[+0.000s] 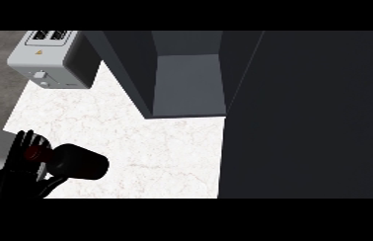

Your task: Pick up the wine, place it into the cabinet and close the cabinet

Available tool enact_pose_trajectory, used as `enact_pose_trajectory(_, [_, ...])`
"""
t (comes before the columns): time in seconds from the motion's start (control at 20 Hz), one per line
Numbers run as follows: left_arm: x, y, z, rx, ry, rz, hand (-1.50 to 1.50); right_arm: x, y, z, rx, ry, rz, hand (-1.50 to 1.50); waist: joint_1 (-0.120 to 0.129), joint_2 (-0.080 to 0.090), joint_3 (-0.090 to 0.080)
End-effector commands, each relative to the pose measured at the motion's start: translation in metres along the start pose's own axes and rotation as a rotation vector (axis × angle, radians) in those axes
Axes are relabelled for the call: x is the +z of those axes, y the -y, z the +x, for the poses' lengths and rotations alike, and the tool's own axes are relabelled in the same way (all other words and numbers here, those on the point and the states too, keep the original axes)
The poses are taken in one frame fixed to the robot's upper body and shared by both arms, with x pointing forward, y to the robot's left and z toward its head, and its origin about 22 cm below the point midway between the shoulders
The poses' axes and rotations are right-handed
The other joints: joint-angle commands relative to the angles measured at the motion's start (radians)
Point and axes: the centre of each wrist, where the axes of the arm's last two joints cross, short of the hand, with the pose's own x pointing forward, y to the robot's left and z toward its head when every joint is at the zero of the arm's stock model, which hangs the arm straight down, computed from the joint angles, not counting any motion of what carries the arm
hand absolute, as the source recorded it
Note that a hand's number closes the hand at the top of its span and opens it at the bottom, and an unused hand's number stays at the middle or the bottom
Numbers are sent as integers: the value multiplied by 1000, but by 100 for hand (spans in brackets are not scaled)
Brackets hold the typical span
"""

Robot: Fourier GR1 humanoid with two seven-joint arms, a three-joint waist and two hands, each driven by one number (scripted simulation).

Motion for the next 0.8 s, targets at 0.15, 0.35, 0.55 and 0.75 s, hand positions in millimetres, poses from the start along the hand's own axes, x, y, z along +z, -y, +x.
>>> enact_pose_trajectory(0.15, [-10, 10, -50, -2, -39, -32, -150, 33, 1, 42, -30, 77, 1, -150, 15, 1, -1])
enact_pose_trajectory(0.35, [6, 2, -71, 34, -51, -20, -150, 31, 2, 47, -11, 72, 20, -150, 23, 0, -1])
enact_pose_trajectory(0.55, [3, 15, -77, 121, -53, 1, -150, 38, 5, 53, -10, 58, -6, -150, 20, -2, -1])
enact_pose_trajectory(0.75, [-9, 14, -79, 169, -43, 20, -150, 34, 1, 46, -32, 67, -1, -150, 20, -1, -1])
